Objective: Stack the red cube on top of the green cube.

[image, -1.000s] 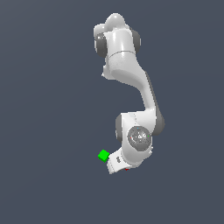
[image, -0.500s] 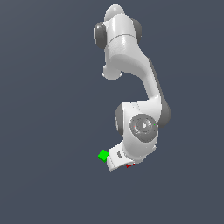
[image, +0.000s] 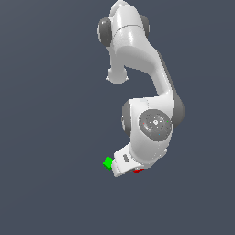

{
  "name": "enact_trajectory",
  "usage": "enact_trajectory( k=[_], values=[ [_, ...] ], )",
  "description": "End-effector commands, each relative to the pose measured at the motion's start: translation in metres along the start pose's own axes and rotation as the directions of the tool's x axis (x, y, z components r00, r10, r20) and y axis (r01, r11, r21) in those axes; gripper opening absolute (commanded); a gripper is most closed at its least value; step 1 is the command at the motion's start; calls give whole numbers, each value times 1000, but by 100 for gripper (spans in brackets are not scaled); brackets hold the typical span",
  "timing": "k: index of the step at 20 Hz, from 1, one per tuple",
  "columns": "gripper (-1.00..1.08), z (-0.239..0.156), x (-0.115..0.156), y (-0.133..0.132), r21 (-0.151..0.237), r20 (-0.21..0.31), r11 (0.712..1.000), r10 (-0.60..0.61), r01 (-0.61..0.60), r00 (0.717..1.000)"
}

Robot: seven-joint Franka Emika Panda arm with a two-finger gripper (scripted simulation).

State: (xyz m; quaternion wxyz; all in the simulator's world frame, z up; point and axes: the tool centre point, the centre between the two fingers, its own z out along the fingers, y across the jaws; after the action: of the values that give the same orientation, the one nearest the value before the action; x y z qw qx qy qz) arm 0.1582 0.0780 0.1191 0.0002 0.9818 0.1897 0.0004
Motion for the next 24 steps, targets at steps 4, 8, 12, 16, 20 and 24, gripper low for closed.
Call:
enact_trajectory(
  k=[4,8,12,16,20,24],
  values=[
    [-100,1,-1,1,0,0,1000,0,0,1000],
    [-100,4,-6,6,0,0,1000,0,0,1000],
    [-100,10,-15,17,0,0,1000,0,0,1000],
    [-100,21,-30,34,0,0,1000,0,0,1000],
    [-100,35,-49,56,0,0,1000,1,-1,1000],
    [-100,46,-65,76,0,0,1000,1,-1,1000]
  ],
)
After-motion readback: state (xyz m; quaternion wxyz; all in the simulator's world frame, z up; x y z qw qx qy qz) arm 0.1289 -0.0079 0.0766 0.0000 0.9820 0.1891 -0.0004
